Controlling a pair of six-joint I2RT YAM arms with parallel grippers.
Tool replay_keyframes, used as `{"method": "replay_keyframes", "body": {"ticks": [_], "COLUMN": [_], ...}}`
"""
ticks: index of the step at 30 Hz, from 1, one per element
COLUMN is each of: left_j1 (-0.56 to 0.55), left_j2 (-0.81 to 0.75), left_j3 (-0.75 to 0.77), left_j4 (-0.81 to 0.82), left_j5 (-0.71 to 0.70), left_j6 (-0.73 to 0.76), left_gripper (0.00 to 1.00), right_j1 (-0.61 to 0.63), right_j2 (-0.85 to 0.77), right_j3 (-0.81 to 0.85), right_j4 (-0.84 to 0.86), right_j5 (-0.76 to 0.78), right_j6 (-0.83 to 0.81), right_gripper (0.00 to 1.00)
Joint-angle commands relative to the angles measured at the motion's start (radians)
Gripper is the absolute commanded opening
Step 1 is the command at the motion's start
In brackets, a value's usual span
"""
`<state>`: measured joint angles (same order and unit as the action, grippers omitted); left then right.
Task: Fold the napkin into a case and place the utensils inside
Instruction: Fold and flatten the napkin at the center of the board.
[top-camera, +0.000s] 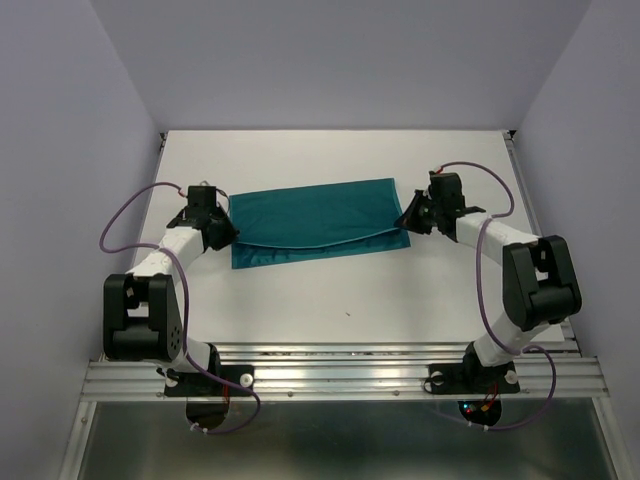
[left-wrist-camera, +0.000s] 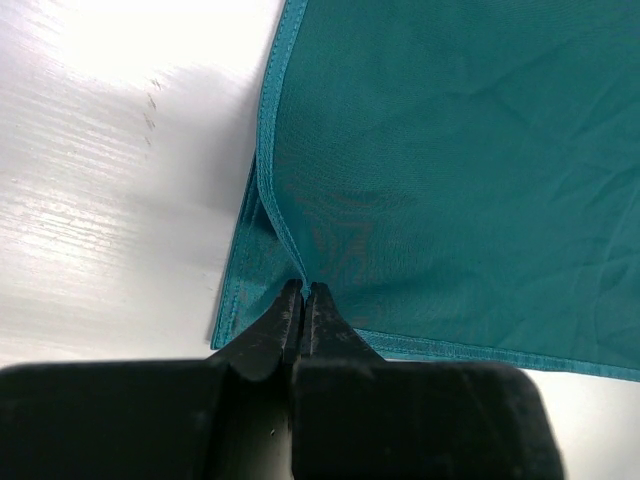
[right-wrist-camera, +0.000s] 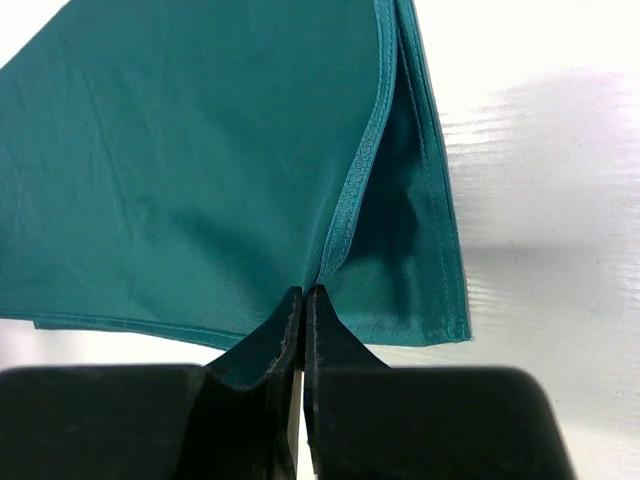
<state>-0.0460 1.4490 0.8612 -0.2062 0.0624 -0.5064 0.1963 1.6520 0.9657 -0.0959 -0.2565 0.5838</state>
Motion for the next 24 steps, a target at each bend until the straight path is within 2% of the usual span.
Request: {"method": "replay_keyframes", "body": {"ticks": [1, 13, 24], "left_j1": [-0.006, -0.006, -0.008], "left_j2": [-0.052, -0.078, -0.091], "left_j3": [0.001, 0.042, -0.020], "left_j4": [0.001, -0.035, -0.027], "left_j5": [0.008, 0.016, 0.040], "left_j6": [-0.004, 0.003, -0.007], "left_gripper": [0.00, 0.00, 0.00], "right_j1": [0.000, 0.000, 0.000], "right_j2": [-0.054, -0.058, -0.072], "right_j3": [-0.002, 0.037, -0.018], "right_j4": [0.044, 0.035, 0.028], "right_j5": [0.023, 0.048, 0.071], "right_j6": [0.004, 0.004, -0.004], "right_gripper": [0.01, 0.01, 0.01]}}
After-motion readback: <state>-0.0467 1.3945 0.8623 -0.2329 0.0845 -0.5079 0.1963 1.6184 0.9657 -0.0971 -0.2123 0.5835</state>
